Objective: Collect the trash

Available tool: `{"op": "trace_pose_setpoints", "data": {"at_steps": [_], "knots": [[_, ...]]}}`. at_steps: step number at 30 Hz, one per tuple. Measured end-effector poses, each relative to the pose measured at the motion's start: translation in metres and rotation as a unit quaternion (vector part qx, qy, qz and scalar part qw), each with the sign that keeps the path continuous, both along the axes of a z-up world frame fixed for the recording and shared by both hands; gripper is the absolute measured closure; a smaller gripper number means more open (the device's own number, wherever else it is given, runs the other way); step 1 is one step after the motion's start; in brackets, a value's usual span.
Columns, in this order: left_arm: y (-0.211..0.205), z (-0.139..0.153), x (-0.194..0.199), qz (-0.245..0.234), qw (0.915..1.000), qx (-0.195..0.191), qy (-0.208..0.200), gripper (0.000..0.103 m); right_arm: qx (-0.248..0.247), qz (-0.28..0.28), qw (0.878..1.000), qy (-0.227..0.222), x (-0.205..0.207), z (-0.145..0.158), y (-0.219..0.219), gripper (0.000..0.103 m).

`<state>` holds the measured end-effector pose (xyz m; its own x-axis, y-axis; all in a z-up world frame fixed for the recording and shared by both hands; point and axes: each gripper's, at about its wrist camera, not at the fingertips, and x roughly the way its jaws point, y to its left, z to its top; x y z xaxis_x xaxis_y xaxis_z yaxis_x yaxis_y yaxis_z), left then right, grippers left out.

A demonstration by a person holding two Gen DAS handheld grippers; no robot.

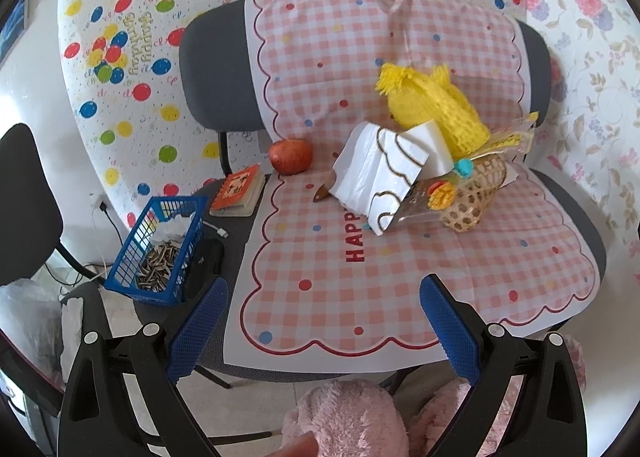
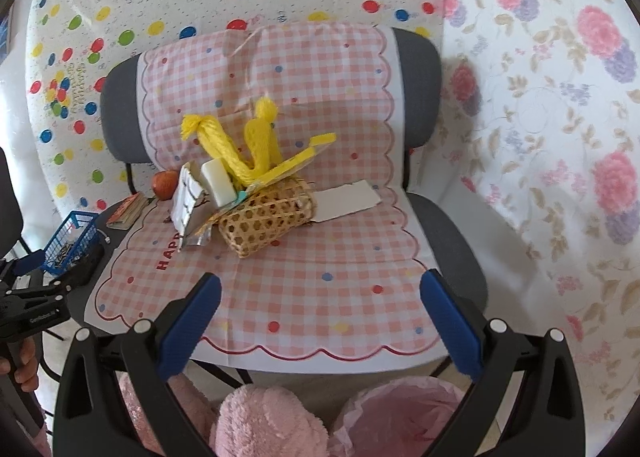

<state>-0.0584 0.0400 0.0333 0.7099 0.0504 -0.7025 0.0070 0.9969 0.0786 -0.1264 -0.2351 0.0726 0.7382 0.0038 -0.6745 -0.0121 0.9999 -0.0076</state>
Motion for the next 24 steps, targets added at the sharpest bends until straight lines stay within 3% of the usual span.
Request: {"op": "trace_pose_setpoints", "data": {"at_steps": [1,3,7,9,14,19,24], "knots": [[0.002,-0.003,0.003,0.003,1.0,0.002,0.002,0.008,-0.004,0.008,0.999,0.051,0.004,0.002,-0.002,0.006],[0.005,-0.008,0.009,0.008,0.9999,0.005,0.006,0.008,-0.004,0.025,0.999,0.048,0.014,0.003,0.004,0.006],[0.012,-0.015,0.022,0.006,0.9999,0.004,0.012,0.008,-0.018,0.063,0.998,-0.003,0.041,0.005,0.02,0.006],[0.017,-0.015,0.032,0.009,0.9999,0.0,0.013,0.008,-0.054,0.078,0.995,-0.018,0.062,0.003,0.03,0.006],[0.025,-0.012,0.057,0.019,0.9998,0.011,-0.001,0.008,-0.016,0.107,0.993,-0.051,0.124,0.003,0.042,0.006],[0.028,-0.01,0.082,0.025,0.9988,0.033,-0.024,0.008,-0.009,0.135,0.991,-0.022,0.19,-0.01,0.051,0.006],[0.037,-0.019,0.111,0.019,0.9996,-0.011,0.017,0.008,0.002,0.152,0.988,0.008,0.24,-0.024,0.058,0.006]]}}
